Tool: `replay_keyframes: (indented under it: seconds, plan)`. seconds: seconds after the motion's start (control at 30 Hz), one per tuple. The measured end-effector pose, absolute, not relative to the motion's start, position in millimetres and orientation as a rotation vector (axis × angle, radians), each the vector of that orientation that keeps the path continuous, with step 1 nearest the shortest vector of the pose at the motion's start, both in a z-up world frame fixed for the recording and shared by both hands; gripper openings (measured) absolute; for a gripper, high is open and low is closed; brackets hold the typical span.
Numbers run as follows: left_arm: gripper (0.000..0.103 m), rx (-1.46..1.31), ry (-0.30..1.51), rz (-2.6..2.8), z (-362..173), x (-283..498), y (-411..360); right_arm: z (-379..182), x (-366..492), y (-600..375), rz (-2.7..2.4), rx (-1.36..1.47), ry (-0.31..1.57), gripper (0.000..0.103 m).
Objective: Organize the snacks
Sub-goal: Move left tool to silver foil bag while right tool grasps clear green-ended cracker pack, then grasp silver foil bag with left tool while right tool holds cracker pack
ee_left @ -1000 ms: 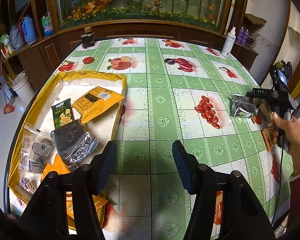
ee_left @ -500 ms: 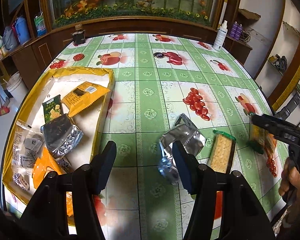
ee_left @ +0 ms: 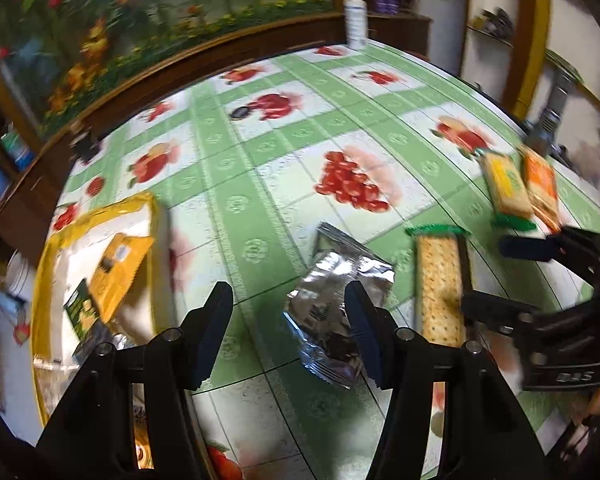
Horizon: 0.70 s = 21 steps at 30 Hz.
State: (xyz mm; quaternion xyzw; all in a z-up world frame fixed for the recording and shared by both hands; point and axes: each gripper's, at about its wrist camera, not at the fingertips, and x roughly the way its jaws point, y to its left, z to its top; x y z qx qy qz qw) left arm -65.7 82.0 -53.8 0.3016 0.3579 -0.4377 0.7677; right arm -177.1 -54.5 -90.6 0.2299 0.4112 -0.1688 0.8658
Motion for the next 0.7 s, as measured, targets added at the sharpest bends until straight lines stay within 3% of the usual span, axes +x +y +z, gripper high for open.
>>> replay_keyframes:
  seconds: [0.4,0.57,0.7]
  plan:
    - [0.058,0.806,0.865,-1.132,-80.0,-63.0,57.1,-103.1,-150.4,-47.5,-0.429,0.327,0.942,0.086]
    - [0.074,0.859,0.855,-1.135,-90.4,-69.9,46.2,-100.4,-167.4,-69.4,-0.460,0.389,0.949,0.086]
    - [0.080,0.872,0.878,-1.076,-98.1,-64.5,41.1,-100.3,-165.3,-64.4,-0.440,0.399,0.958,0.086]
